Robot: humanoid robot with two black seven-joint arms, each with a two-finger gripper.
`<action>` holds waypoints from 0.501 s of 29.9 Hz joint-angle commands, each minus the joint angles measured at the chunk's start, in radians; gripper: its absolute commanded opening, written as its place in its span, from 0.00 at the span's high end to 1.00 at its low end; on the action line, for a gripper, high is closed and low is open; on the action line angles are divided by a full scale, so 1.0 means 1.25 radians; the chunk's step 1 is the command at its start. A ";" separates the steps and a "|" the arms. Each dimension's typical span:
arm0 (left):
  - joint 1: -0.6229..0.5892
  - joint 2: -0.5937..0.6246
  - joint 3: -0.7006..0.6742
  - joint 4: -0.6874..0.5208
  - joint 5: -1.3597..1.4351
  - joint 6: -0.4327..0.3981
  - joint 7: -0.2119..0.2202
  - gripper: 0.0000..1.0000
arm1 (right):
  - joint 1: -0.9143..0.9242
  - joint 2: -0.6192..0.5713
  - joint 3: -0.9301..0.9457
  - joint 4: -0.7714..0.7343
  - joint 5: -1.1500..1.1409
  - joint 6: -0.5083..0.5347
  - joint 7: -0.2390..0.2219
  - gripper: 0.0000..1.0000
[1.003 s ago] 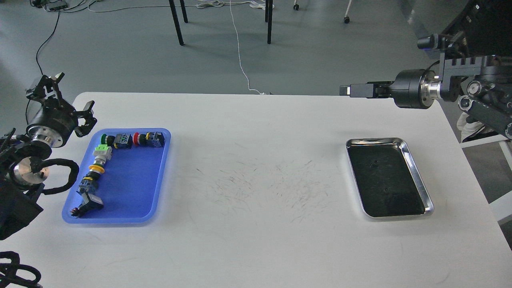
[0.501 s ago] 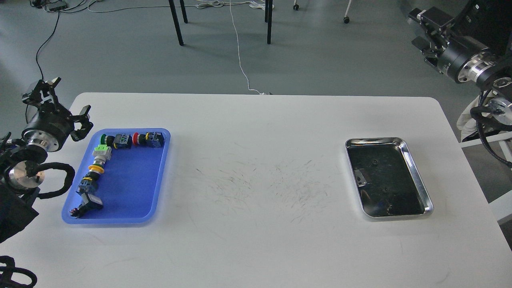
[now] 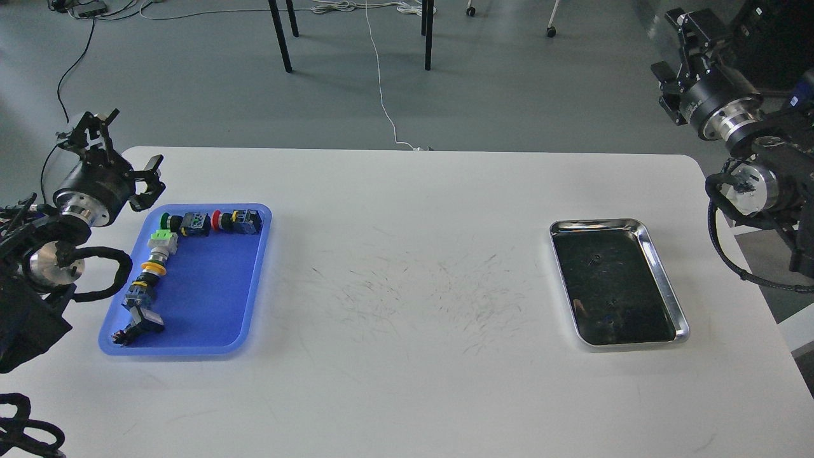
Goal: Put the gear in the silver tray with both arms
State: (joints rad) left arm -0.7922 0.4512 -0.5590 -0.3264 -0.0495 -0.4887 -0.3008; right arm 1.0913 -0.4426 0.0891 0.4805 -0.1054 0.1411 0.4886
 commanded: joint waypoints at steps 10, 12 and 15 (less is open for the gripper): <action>-0.078 -0.058 0.051 0.002 0.013 0.000 0.012 0.02 | -0.034 0.063 0.176 -0.002 0.013 -0.027 -0.058 0.00; -0.082 -0.070 0.059 0.005 0.011 0.000 0.012 0.02 | -0.045 0.075 0.206 0.000 0.019 -0.038 -0.073 0.00; -0.084 -0.096 0.061 0.005 0.011 0.000 0.012 0.02 | -0.053 0.088 0.244 -0.002 0.028 -0.043 -0.079 0.00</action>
State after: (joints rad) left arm -0.8939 0.3578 -0.4866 -0.3219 -0.0345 -0.4887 -0.2851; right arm 1.0352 -0.3467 0.3507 0.4800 -0.0792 0.0943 0.3983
